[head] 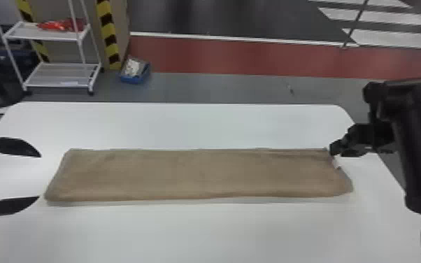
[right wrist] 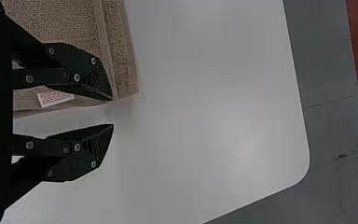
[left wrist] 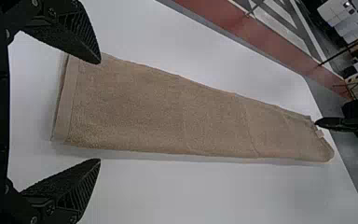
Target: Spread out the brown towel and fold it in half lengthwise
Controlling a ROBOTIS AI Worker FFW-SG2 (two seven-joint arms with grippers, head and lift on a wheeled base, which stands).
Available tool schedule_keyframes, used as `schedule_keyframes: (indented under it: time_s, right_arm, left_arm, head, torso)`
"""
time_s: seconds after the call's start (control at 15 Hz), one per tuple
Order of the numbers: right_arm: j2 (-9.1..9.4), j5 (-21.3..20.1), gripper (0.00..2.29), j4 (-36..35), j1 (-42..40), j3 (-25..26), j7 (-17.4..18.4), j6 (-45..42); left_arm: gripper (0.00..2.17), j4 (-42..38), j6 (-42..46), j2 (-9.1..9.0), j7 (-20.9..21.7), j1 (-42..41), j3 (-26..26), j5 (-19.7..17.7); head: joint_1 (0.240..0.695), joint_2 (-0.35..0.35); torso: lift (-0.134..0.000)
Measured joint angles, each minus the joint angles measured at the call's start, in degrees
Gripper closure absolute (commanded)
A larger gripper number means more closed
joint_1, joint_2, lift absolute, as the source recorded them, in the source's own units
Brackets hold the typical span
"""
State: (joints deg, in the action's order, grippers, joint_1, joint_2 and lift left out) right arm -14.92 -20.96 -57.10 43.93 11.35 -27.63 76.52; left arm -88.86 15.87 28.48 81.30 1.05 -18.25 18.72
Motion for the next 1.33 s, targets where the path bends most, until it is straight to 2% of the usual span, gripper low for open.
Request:
schedule_keyframes:
  time_s: [0.33,0.4,0.47,0.67,0.93,1.07,1.13,1.2,1.33]
  right_arm:
    - [0.15,-0.1,0.83,2.0,0.2,-0.2,0.7,-2.1]
    - [0.23,-0.1,1.06,2.2,0.2,-0.1,1.0,-2.4]
    - [0.34,0.1,1.17,2.3,0.2,0.0,1.2,-2.9]
    - [0.74,0.5,1.17,2.3,0.2,0.3,2.1,-3.8]
    - [1.06,1.7,1.17,0.8,-0.4,2.8,1.3,-3.3]
    - [1.07,2.6,0.88,-0.5,-1.0,3.8,0.2,-2.2]
    - [1.03,2.7,0.63,-1.5,-1.7,3.9,-1.0,-1.3]
    - [1.01,2.7,0.51,-2.9,-2.7,3.9,-1.6,-0.5]
    - [1.01,2.6,0.51,-5.3,-4.4,3.5,-1.9,1.1]
  left_arm:
    - [0.16,0.0,0.3,0.00,0.0,-0.1,0.0,-0.1]
    - [0.16,0.0,0.4,0.00,0.0,-0.2,0.0,-0.1]
    - [0.16,0.0,0.5,0.00,0.0,-0.2,0.0,-0.1]
    - [0.16,0.0,0.7,0.07,0.0,-0.3,0.0,-0.5]
    - [0.16,-0.1,1.2,0.20,0.1,-0.8,-1.1,-0.8]
    - [0.16,-0.1,1.4,0.32,0.0,-0.9,-1.4,-1.0]
    - [0.16,-0.1,1.5,0.40,0.0,-1.0,-1.5,-1.1]
    - [0.16,-0.1,1.5,0.42,0.0,-1.0,-1.5,-1.1]
    - [0.16,-0.1,1.6,0.47,0.0,-1.0,-1.5,-1.2]
  head:
    - [0.695,-0.108]
    - [0.695,-0.108]
    - [0.695,-0.108]
    - [0.695,-0.105]
    - [0.695,-0.095]
    - [0.695,-0.086]
    - [0.695,-0.082]
    - [0.695,-0.080]
    - [0.695,-0.080]
  torso:
    - [-0.124]
    - [-0.124]
    - [-0.124]
    - [-0.124]
    - [-0.124]
    - [-0.124]
    - [-0.124]
    - [-0.124]
    - [-0.124]
